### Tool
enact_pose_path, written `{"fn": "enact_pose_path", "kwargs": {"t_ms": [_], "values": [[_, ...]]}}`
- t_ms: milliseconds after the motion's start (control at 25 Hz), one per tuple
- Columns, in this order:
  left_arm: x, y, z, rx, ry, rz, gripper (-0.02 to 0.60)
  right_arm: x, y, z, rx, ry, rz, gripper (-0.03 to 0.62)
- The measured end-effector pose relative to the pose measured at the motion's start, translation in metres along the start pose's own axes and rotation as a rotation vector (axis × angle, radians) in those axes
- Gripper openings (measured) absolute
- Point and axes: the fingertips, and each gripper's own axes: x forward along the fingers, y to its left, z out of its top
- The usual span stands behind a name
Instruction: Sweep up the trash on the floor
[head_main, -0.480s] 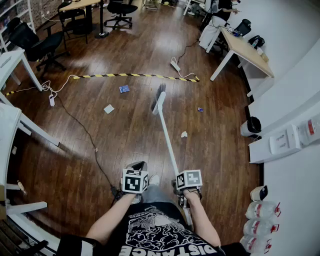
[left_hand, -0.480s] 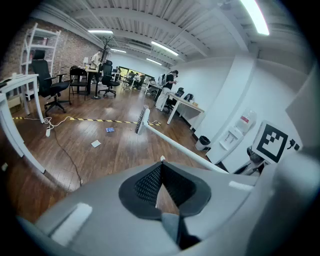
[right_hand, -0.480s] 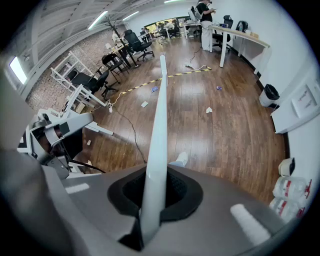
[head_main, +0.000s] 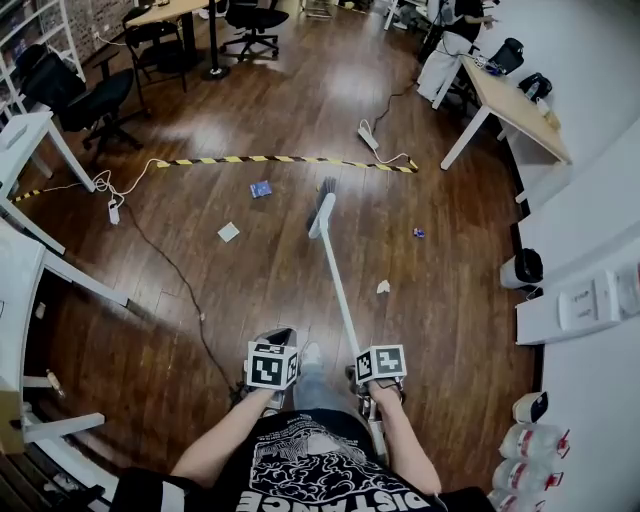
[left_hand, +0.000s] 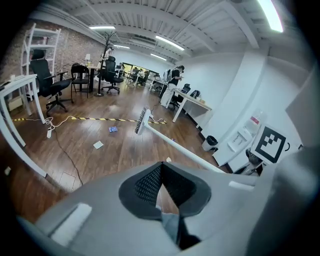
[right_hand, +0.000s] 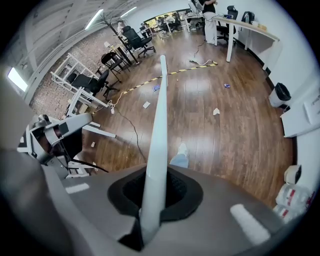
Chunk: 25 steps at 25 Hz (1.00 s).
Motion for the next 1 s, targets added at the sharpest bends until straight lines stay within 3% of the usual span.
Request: {"fn": "enact_pose_path", "kwargs": {"t_ms": [280, 520, 760, 1000], "values": [[0.060, -0.002, 0.082, -0.027, 0.027, 0.013, 0.005, 0.004, -0.034, 0.083, -0.024, 0.075, 0.003, 0.023], [0.107, 0.018, 0.134, -0.050, 0.029, 0.087, 0.005, 0.030, -0.051, 0.153, -0.072, 0.140, 0.020, 0.023], [0.116, 0.061, 0.147, -0.108, 0.047, 0.202, 0.005, 0.058, -0.029, 0.198, -0.126, 0.229, 0.072, 0.023], [0.119, 0.099, 0.158, -0.187, 0.036, 0.215, 0.005, 0.091, 0.003, 0.224, -0.224, 0.326, 0.075, 0.023]]}}
